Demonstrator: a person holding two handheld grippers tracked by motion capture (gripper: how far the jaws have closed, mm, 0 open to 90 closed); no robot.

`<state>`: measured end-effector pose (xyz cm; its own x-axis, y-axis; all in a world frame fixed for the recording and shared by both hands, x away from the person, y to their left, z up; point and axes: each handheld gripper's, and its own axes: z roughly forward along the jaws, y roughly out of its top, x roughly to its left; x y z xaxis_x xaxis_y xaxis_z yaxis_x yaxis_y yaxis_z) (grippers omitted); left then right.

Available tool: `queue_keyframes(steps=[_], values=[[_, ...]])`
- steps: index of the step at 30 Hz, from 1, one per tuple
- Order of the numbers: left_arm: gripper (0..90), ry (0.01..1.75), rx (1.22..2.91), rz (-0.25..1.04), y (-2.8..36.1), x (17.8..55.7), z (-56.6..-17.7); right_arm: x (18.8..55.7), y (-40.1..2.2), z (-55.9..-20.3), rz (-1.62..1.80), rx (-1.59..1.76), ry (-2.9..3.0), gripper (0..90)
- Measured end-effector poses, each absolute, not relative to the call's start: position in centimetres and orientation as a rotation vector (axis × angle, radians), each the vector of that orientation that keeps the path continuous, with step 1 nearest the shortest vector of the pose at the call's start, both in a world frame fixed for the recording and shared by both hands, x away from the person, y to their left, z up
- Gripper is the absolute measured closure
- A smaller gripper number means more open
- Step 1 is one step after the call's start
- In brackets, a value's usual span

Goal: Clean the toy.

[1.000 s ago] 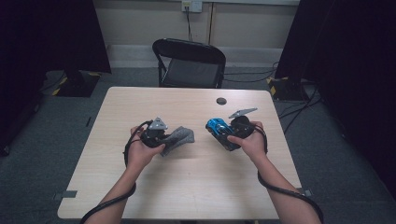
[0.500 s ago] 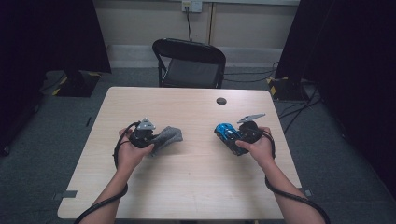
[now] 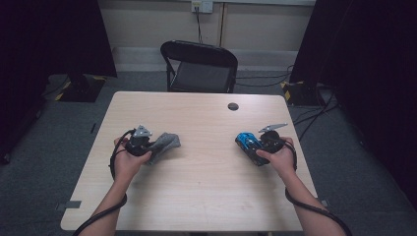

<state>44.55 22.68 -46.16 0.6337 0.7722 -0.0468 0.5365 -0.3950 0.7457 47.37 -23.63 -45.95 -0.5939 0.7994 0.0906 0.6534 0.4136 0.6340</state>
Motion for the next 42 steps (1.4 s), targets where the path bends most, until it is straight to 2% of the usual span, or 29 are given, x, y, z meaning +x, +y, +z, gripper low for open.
queue_keyframes(steps=[9,30,38,42], values=[[75.5,1.035,2.118,0.393,22.1,45.0,-47.6,47.5,-24.1,-47.1,0.941,1.318,2.438,28.8],[72.5,1.015,2.127,0.388,21.4,45.4,-48.3,47.8,-23.8,-48.2,0.955,1.304,2.44,28.6],[66.2,0.992,2.124,0.41,21.3,45.3,-48.5,47.7,-23.3,-48.4,0.895,1.249,2.467,28.3],[54.6,0.979,2.12,0.418,21.3,45.3,-48.5,47.8,-23.2,-48.4,0.882,1.24,2.474,28.2]])
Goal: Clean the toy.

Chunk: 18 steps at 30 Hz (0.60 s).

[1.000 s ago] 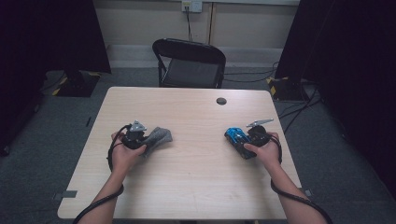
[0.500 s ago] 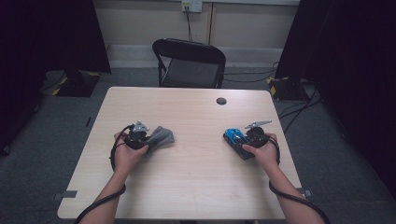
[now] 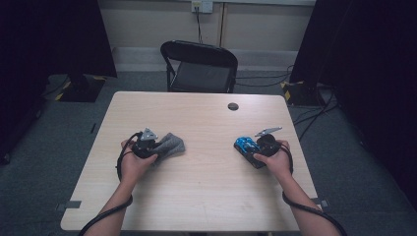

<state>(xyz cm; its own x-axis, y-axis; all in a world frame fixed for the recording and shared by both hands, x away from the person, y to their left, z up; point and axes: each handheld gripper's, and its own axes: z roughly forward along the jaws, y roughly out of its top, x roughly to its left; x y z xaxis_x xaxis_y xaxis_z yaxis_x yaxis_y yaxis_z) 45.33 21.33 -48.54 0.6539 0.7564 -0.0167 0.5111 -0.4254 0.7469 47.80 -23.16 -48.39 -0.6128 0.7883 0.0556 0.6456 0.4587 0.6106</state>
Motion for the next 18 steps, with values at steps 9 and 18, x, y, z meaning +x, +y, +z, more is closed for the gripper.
queue_keyframes(steps=[9,18], values=[[35.2,0.997,2.119,0.424,21.0,45.2,-48.3,47.9,-23.1,-48.2,0.862,1.194,2.502,22.2],[25.6,1.006,2.081,0.406,21.2,45.1,-47.3,47.8,-22.6,-46.6,0.895,1.154,2.488,18.4]])
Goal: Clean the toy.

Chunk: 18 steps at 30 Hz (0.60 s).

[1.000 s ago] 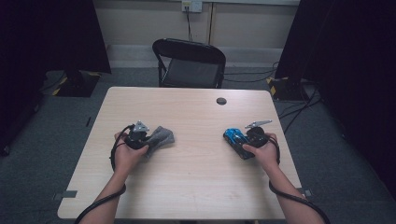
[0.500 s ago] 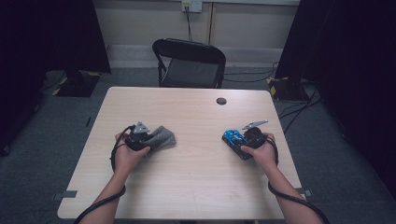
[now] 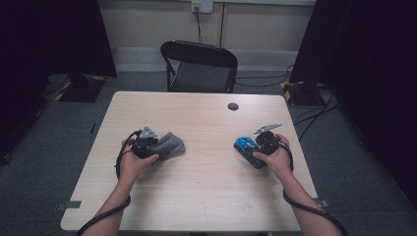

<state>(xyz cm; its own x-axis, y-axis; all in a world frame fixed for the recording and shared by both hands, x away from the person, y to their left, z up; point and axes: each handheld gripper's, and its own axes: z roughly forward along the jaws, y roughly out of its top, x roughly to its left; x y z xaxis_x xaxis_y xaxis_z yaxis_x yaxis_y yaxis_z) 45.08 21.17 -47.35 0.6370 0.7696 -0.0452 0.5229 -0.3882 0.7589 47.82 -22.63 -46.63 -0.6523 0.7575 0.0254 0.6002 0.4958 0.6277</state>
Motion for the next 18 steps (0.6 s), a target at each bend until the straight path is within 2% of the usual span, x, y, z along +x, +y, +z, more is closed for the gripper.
queue_keyframes(steps=[18], values=[[20.0,0.942,2.042,0.403,20.9,44.0,-44.7,46.7,-21.5,-44.8,0.986,1.112,2.468,16.1]])
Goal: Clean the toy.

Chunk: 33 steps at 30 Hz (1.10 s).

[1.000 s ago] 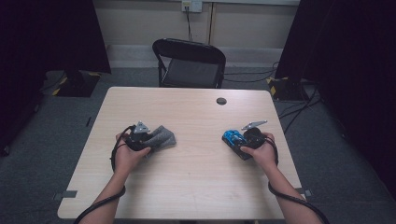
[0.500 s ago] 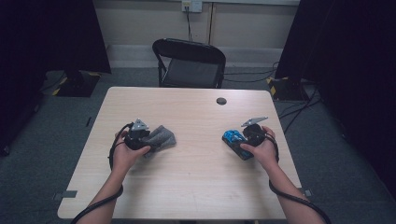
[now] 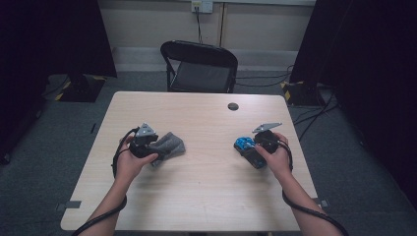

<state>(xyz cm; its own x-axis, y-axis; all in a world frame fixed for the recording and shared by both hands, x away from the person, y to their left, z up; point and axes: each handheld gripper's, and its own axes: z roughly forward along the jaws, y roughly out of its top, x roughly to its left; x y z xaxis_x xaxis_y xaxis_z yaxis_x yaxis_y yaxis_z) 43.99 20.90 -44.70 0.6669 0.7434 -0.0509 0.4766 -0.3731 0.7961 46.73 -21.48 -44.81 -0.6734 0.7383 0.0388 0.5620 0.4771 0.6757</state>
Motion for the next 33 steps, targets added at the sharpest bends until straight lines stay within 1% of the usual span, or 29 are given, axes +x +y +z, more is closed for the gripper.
queue_keyframes(steps=[4,15,22,33], values=[[19.2,0.924,2.036,0.374,20.5,43.7,-44.3,46.4,-21.1,-44.7,1.004,1.102,2.469,16.2],[17.4,0.876,2.038,0.342,19.4,42.7,-44.0,45.3,-19.5,-44.3,1.113,1.08,2.507,16.5],[16.9,0.84,2.032,0.319,18.6,41.9,-43.8,44.9,-18.9,-44.4,1.125,1.036,2.525,16.5],[16.4,0.815,2.044,0.283,17.9,41.2,-44.6,44.1,-18.2,-44.9,1.131,1.008,2.554,16.5]])
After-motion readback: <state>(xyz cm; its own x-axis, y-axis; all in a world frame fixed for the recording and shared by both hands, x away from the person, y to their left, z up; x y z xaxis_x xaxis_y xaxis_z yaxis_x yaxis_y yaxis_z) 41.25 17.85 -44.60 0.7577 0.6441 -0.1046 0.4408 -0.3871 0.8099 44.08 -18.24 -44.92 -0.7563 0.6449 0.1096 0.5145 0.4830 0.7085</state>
